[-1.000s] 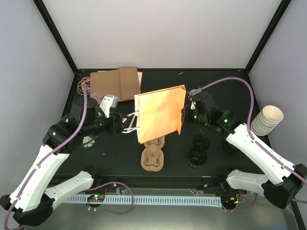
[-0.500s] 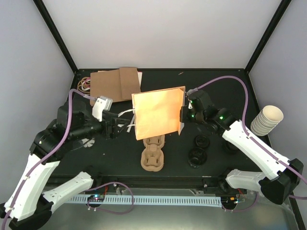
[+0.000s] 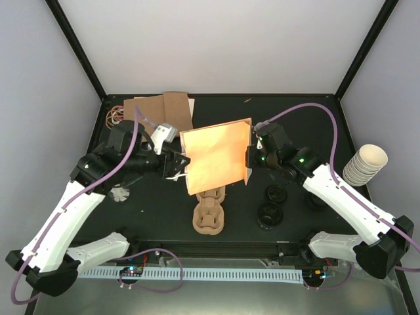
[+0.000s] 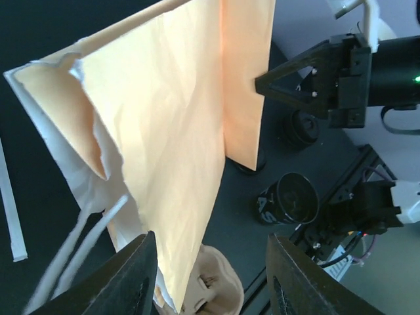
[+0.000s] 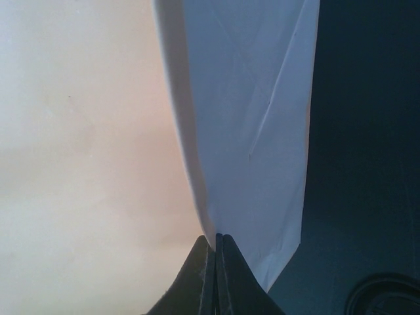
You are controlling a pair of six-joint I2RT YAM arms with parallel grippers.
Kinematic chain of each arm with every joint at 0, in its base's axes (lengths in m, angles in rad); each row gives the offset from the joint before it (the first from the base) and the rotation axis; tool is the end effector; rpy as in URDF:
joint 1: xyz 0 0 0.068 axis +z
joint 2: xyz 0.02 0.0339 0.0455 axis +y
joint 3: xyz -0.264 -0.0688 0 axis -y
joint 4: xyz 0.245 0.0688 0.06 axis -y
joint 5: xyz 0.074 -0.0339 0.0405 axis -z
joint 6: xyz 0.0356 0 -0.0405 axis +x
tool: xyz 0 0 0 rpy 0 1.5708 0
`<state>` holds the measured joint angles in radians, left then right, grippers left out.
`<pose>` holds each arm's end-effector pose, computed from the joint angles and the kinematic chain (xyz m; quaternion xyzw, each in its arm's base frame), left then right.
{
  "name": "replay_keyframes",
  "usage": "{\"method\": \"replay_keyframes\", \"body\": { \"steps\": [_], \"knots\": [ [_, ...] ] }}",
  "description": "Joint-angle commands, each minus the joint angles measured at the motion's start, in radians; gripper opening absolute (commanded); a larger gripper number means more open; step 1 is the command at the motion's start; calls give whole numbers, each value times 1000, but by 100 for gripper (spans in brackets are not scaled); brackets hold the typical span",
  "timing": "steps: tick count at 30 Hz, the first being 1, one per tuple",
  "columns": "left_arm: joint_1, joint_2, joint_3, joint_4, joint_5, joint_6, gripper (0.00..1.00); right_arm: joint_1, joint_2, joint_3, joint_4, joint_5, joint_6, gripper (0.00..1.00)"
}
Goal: Pack the takeout coffee
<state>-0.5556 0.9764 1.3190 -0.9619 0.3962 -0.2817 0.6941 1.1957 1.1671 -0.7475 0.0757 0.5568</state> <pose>0.1370 -0.1012 0.4090 0.2083 0.8511 -0.3424 0.3391 0.1924 0.1566 0.3354 -0.0486 0.9203 0.1981 0.3339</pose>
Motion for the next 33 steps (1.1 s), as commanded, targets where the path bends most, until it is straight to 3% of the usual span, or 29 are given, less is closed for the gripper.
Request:
{"method": "replay_keyframes", "body": {
  "steps": [1,13,15,23,33],
  "knots": [
    [6,4,15,26,-10,50,48,-4,2,37,7,14,-17,1],
    [10,53,51,-29,-205,109,53,-5,12,40,13,-12,-33,1],
    [10,65,60,-23,-187,131,54,-4,12,39,13,-17,-35,1],
    [10,117,82,-47,-102,179,37,-4,15,37,16,-23,-34,1],
    [10,130,81,-60,-156,174,37,-4,22,39,19,-37,-39,1]
  ]
}}
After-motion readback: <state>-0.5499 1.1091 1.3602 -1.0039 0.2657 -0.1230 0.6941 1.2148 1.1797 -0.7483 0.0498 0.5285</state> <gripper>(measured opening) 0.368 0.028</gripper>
